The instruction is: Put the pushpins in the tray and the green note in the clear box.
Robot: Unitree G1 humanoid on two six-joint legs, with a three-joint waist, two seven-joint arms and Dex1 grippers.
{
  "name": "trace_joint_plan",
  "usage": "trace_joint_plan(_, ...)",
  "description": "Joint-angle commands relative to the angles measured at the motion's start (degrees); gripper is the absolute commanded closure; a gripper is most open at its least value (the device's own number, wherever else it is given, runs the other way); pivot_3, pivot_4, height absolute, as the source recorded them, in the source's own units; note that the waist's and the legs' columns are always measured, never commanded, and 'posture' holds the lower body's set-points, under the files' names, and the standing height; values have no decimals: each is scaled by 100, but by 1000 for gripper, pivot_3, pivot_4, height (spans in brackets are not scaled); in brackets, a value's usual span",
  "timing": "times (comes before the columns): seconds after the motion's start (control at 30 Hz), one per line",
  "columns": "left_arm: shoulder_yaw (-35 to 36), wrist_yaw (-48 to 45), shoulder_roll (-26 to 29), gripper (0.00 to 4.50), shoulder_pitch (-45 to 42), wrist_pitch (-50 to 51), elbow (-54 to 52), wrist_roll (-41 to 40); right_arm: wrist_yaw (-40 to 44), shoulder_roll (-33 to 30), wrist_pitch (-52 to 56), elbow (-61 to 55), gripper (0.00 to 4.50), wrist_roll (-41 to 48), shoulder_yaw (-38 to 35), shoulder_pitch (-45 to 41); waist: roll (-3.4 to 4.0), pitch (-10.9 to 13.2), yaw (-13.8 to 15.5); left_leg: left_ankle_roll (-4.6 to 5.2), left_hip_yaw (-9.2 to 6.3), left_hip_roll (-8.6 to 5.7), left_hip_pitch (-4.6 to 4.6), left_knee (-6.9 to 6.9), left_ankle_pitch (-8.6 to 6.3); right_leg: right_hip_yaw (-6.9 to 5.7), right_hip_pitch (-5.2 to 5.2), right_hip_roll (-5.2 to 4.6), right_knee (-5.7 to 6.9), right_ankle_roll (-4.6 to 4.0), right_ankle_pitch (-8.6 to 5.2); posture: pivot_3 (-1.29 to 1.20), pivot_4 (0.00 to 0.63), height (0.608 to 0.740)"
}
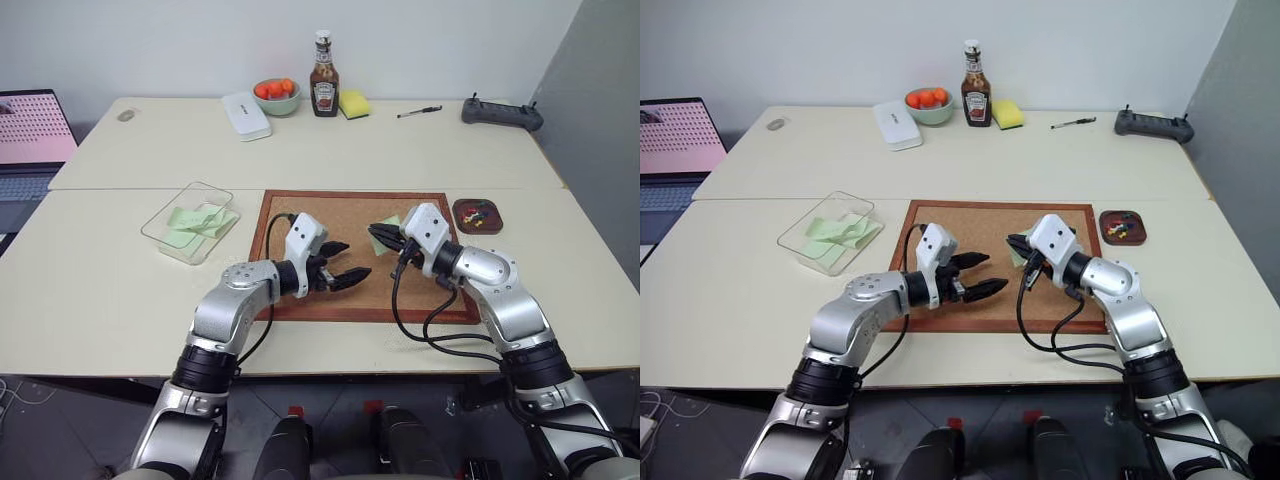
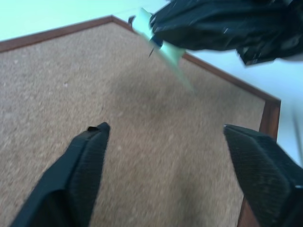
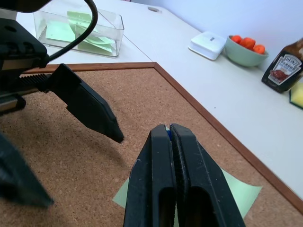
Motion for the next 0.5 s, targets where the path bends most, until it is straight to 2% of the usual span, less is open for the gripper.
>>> trace_joint_plan(0.03, 197, 245, -288, 7, -284, -123, 155, -167, -80, 57, 161, -308, 4500, 86, -93, -143, 0, 0, 3, 0, 0, 0, 0, 0, 0, 1, 0, 0, 1, 0, 0, 0, 150, 740)
trace_joint_plan(0.47, 388, 514, -850, 7, -881, -105, 1353, -243, -136, 235, 411, -516, 4500, 91, -41, -202, 0, 0, -7, 0, -1, -1, 0, 2, 0, -2, -1, 2, 2, 2, 1, 0, 150, 740)
trace_joint_plan(0.5, 415, 531, -886, 178, -927, -107, 1435, -256, -138, 249, 415, -517, 4500, 91, -40, -209, 0, 0, -7, 0, -1, -2, -1, 2, 0, -1, -1, 2, 2, 2, 1, 0, 150, 740)
